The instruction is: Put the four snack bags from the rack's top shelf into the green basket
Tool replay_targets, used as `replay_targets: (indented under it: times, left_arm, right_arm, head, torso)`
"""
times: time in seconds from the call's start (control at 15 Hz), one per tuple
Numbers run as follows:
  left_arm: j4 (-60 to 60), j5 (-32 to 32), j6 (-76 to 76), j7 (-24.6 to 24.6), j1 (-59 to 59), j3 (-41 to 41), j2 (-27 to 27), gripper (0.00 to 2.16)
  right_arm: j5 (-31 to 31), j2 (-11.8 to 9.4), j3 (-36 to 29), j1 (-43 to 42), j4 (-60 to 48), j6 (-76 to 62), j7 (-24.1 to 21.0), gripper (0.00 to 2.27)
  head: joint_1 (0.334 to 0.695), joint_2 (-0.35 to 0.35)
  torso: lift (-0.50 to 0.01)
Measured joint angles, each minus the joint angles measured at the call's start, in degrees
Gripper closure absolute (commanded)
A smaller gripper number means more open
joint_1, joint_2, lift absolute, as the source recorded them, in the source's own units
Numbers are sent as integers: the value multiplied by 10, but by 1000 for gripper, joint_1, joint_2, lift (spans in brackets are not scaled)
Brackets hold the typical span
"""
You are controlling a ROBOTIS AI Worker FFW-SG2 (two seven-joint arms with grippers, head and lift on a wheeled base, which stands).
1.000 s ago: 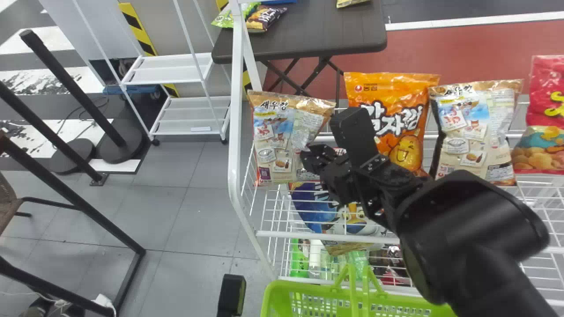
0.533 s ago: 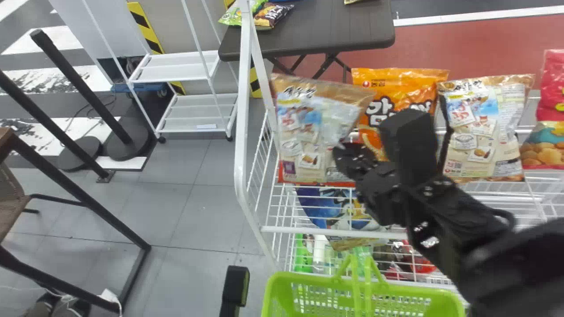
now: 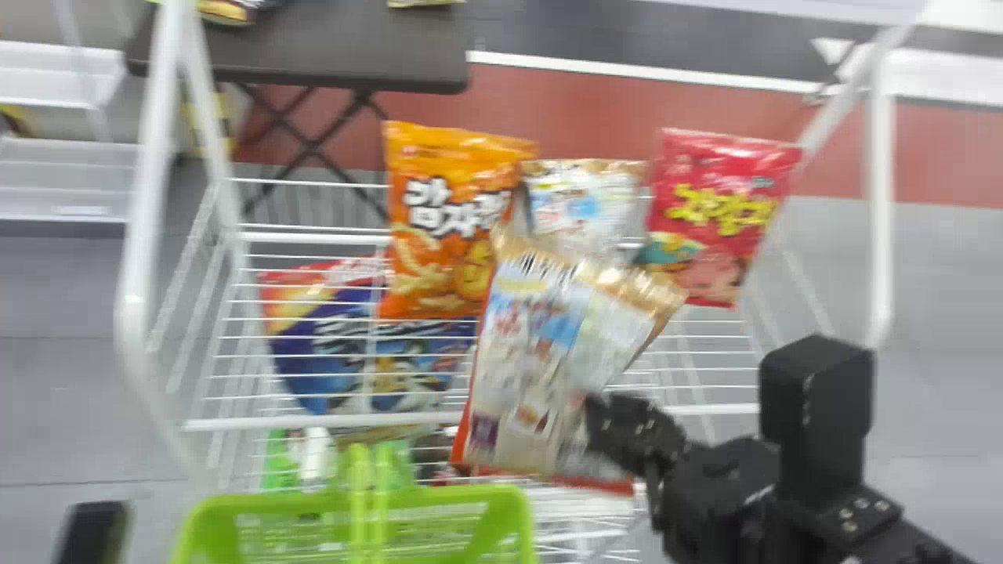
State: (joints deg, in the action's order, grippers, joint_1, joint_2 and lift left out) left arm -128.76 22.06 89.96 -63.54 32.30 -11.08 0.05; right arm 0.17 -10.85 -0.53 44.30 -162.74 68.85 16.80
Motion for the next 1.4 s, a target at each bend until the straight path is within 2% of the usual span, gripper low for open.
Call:
replay_targets:
  times: [0.13, 0.27, 0.53, 0.6, 0.8, 0.93, 1.13, 1.27, 1.33, 1.4]
  left_arm:
    - [-4, 0, 0, 2, 4, 0, 0, 2145]
    - [-9, -1, 0, 0, 7, 2, 0, 2145]
    - [-16, -2, 0, 1, 13, 10, 0, 2145]
    - [-18, -4, 0, 2, 15, 15, 0, 2145]
    - [-20, -9, 0, 2, 17, 22, 0, 2145]
    - [-22, -10, 0, 2, 18, 25, 0, 2145]
    - [-23, -11, 0, 2, 18, 29, 0, 2145]
    - [-23, -13, 0, 3, 18, 34, 0, 2145]
    - [-23, -14, 0, 4, 18, 36, 0, 2145]
    - [-24, -16, 0, 4, 18, 41, 0, 2145]
  right_arm:
    - [-50, -7, -38, 16, -8, 100, 16, 2105]
    - [-81, -3, -45, 24, 2, 156, 37, 2101]
    - [-127, 13, -14, 12, 68, 153, 59, 2101]
    - [-134, 18, -1, 1, 88, 155, 61, 2101]
    - [-123, 22, 42, -33, 143, 169, 59, 2091]
    - [-97, 19, 67, -62, 172, 197, 61, 2094]
    - [-58, 2, 99, -82, 186, 204, 64, 2091]
    - [-60, 0, 114, -89, 191, 204, 69, 1679]
    - [-61, 2, 124, -91, 199, 204, 63, 1271]
    - [-51, 3, 142, -95, 213, 204, 53, 559]
  head:
    - [695, -350]
    - [695, -350]
    - [695, -350]
    - [695, -312]
    - [695, -255]
    - [695, -262]
    - [695, -290]
    - [695, -276]
    - [695, -256]
    - [695, -241]
  torso:
    - [0]
    - [0]
    - [0]
    - [0]
    - [0]
    - [0]
    - [0]
    - [0]
    - [0]
    - [0]
